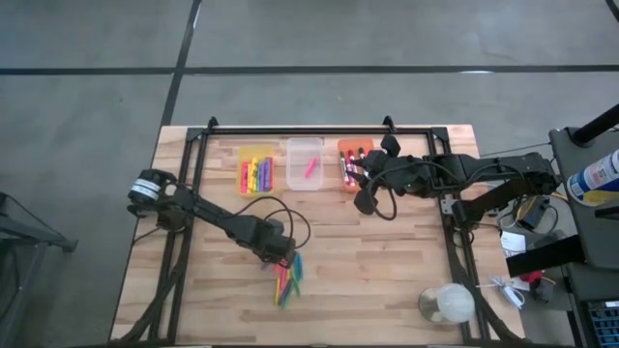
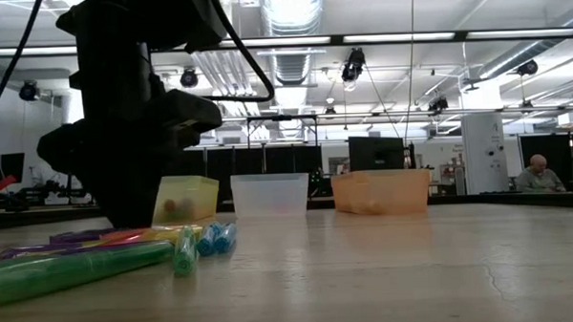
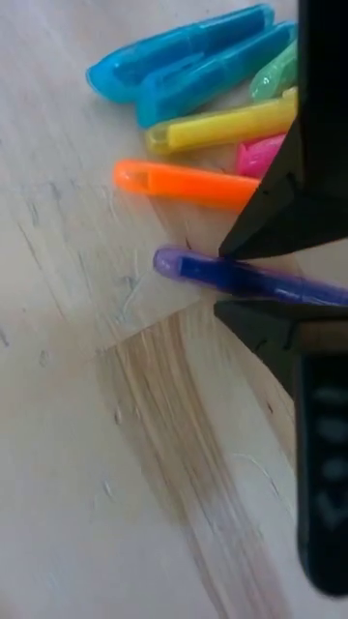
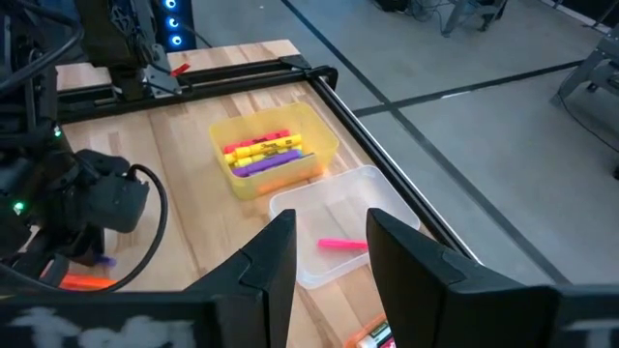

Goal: Pick & Place Markers
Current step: Put the top purple pen into the white bin

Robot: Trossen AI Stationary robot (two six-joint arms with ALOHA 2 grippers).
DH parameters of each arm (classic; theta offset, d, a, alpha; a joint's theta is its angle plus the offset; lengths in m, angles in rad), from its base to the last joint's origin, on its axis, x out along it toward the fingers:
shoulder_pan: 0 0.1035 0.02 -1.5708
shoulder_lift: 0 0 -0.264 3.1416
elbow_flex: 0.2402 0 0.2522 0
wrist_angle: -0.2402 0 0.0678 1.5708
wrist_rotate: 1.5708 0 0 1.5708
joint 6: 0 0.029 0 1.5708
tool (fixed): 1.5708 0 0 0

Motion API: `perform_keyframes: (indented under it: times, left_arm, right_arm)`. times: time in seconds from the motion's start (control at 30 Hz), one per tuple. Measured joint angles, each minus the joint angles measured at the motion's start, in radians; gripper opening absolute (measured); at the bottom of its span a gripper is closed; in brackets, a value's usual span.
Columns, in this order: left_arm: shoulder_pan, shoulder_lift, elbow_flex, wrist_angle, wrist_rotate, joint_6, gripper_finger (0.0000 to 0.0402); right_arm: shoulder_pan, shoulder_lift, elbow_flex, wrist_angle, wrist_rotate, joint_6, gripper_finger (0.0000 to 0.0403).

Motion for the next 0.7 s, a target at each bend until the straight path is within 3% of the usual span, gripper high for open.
perform_keyframes:
  times: [0.23,0.5,0.7]
  left_arm:
    - [0.005,-0.019,-0.003,0.003,-0.010,0.003,0.0029]
    - [0.080,-0.105,0.010,0.007,-0.024,0.059,0.0029]
    - [0.206,-0.158,0.039,0.005,-0.059,0.165,0.0029]
  right_arm:
    - [0.000,0.000,0.000,0.000,0.000,0.000,0.0121]
    - [0.000,0.000,0.000,0.001,0.000,-0.008,0.0121]
    - [0.000,0.000,0.000,0.000,0.000,-0.008,0.0121]
